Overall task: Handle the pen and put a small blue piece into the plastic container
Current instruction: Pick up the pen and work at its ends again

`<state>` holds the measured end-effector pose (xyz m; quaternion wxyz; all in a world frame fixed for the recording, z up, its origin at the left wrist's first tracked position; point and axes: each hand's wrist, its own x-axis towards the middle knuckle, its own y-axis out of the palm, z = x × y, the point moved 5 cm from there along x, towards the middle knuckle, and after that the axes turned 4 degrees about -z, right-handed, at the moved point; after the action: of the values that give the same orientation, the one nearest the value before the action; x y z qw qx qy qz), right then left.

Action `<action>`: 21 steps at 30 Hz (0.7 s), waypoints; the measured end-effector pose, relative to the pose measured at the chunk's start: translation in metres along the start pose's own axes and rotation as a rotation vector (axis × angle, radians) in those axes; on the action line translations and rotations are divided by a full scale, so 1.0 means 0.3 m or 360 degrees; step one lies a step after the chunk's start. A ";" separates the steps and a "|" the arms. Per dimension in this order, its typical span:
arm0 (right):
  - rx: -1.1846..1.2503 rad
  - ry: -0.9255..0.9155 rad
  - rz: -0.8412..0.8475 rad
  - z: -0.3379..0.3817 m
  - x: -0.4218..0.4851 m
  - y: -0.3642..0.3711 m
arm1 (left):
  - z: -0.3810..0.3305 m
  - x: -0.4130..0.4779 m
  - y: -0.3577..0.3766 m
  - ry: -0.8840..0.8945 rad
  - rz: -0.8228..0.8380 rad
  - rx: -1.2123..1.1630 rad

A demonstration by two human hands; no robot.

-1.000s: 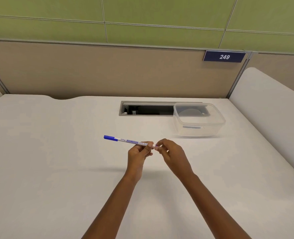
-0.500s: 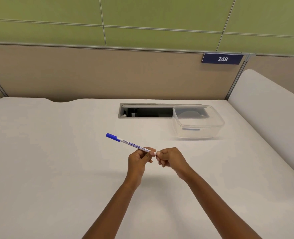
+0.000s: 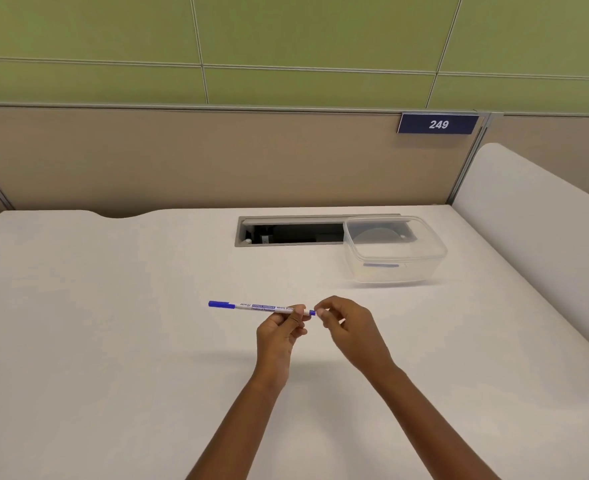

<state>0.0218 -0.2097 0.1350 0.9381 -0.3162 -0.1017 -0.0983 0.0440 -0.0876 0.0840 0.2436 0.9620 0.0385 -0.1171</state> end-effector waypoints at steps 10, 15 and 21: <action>-0.0706 -0.0599 -0.0140 0.087 -0.017 0.016 | -0.012 -0.011 0.016 -0.0055 -0.0056 -0.0095; -0.0511 -0.0506 -0.0053 0.073 -0.003 0.022 | -0.007 -0.021 0.025 -0.0038 -0.0029 -0.0113; 0.0144 0.0084 0.0011 0.029 0.000 0.031 | -0.009 -0.023 0.024 0.0067 0.0005 0.0058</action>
<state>0.0230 -0.1971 0.1364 0.9542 -0.2710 -0.0802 -0.0985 0.0388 -0.0927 0.0912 0.2255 0.9686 0.0401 -0.0970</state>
